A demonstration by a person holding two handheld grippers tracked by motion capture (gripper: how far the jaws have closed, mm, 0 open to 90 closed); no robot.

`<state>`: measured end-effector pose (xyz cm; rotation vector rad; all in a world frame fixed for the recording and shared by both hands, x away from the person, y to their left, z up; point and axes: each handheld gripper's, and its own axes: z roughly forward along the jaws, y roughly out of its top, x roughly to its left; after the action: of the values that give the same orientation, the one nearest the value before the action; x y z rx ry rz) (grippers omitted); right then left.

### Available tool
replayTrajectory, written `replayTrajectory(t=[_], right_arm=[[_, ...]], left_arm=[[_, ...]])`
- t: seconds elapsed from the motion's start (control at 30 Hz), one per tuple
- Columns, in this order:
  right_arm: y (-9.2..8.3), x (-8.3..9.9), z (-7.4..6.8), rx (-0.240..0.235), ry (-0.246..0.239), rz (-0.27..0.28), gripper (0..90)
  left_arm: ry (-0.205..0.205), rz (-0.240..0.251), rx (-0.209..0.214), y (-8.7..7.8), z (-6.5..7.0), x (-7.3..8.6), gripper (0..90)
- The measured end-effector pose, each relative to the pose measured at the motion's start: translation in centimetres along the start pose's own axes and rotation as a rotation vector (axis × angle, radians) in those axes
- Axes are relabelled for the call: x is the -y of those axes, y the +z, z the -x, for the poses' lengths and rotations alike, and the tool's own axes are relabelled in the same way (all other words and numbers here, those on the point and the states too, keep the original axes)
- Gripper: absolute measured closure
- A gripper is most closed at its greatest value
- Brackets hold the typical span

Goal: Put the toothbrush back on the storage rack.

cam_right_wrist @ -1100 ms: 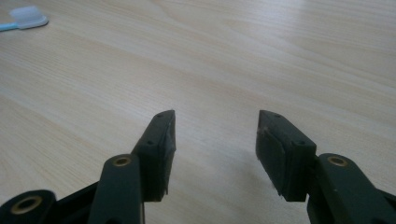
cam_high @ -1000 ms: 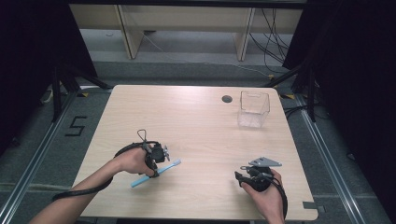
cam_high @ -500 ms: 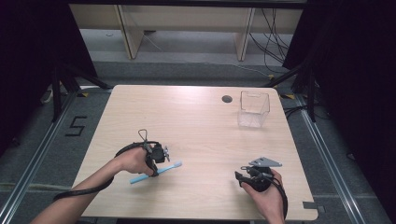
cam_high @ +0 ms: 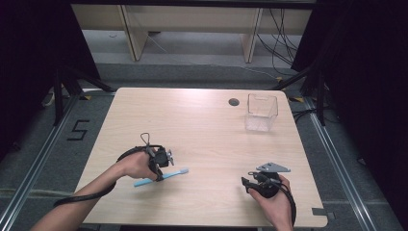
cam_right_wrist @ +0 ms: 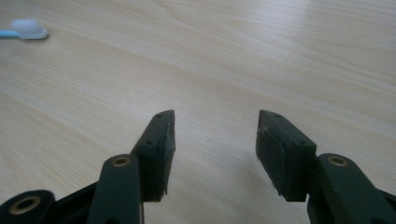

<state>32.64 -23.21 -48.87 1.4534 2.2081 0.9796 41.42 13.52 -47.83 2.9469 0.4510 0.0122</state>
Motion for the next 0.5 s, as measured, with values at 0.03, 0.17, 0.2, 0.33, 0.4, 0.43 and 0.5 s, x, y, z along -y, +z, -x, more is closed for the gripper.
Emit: replayTrajectory(t=[0.03, 0.17, 0.2, 0.33, 0.4, 0.43, 0.5], right_arm=[[0.00, 0.00, 0.00, 0.000, -0.003, 0.003, 48.0], [0.37, 0.09, -0.04, -0.015, 0.014, 0.020, 47.7], [0.26, 0.02, -0.13, -0.010, 0.014, 0.005, 47.7], [0.22, 0.01, -0.07, 0.004, -0.007, 0.007, 47.7], [0.21, 0.07, -0.41, -0.010, 0.039, -0.010, 47.6], [0.31, 0.11, -0.28, -0.008, 0.022, 0.000, 47.6], [0.38, 0.18, -0.51, -0.007, 0.045, -0.009, 47.6]], left_arm=[[-0.002, 0.012, -0.001, 0.02, -0.01, 0.11, 78.5], [-0.002, 0.031, 0.007, -0.06, 0.05, 0.41, 78.5], [-0.006, 0.039, 0.009, -0.09, 0.07, 0.47, 78.5], [-0.006, 0.076, 0.003, -0.42, 0.06, 0.73, 78.5], [0.000, 0.088, -0.001, -0.61, 0.06, 0.82, 78.5], [0.000, 0.094, -0.002, -0.70, 0.10, 0.88, 78.5], [0.000, 0.108, -0.004, -0.86, 0.09, 0.96, 78.6]])
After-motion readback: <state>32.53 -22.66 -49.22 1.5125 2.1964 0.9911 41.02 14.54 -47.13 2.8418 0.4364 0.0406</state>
